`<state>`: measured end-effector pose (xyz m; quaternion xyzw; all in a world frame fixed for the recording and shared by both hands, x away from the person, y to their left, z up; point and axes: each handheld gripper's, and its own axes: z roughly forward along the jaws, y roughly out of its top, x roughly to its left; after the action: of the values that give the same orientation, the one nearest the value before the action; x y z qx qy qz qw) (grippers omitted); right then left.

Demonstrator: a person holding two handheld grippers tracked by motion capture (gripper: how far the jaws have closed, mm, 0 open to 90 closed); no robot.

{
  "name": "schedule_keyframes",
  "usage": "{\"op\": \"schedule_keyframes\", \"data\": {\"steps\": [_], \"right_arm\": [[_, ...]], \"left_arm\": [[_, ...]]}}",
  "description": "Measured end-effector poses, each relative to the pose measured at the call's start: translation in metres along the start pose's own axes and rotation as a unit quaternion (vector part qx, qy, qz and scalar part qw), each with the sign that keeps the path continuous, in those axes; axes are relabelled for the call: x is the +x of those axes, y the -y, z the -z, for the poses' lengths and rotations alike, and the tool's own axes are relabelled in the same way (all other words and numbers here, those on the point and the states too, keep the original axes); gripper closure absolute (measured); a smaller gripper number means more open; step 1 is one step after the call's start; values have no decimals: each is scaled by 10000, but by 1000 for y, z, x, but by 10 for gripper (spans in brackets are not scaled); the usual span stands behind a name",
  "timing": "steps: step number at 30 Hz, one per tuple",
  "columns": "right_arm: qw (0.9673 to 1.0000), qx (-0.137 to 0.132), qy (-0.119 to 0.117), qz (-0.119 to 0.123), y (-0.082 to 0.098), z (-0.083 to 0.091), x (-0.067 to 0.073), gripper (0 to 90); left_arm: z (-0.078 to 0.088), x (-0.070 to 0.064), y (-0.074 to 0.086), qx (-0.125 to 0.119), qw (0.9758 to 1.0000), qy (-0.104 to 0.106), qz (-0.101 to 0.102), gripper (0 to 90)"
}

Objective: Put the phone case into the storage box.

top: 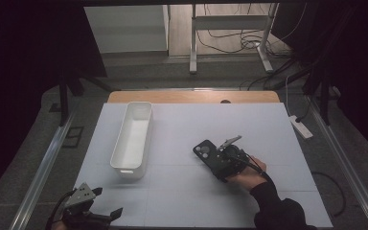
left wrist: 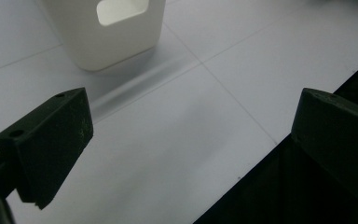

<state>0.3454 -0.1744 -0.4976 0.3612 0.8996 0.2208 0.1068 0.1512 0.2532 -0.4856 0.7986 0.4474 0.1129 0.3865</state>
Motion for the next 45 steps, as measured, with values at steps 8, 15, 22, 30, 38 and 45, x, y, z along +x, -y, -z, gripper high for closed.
{"op": "schedule_keyframes", "data": {"steps": [8,15,22,30,38,45], "right_arm": [[9996,-212,-155,45,3,11,-1,151],[9986,-437,-303,81,7,22,-2,152],[9968,-632,-452,160,10,32,2,152],[9937,-907,-616,215,14,46,5,153],[9906,-1106,-768,243,19,57,6,154],[9872,-1269,-917,298,24,66,7,153]], "left_arm": [[-1,0,-3,-76,9998,174,86,0],[-2,-3,-11,-220,9994,259,-71,0],[-3,-7,-21,-410,9987,297,-108,0],[-7,-9,-34,-452,9982,304,-249,0],[-16,-10,-52,-445,9967,458,-497,0],[-22,-10,-68,-510,9939,635,-746,0]]}}
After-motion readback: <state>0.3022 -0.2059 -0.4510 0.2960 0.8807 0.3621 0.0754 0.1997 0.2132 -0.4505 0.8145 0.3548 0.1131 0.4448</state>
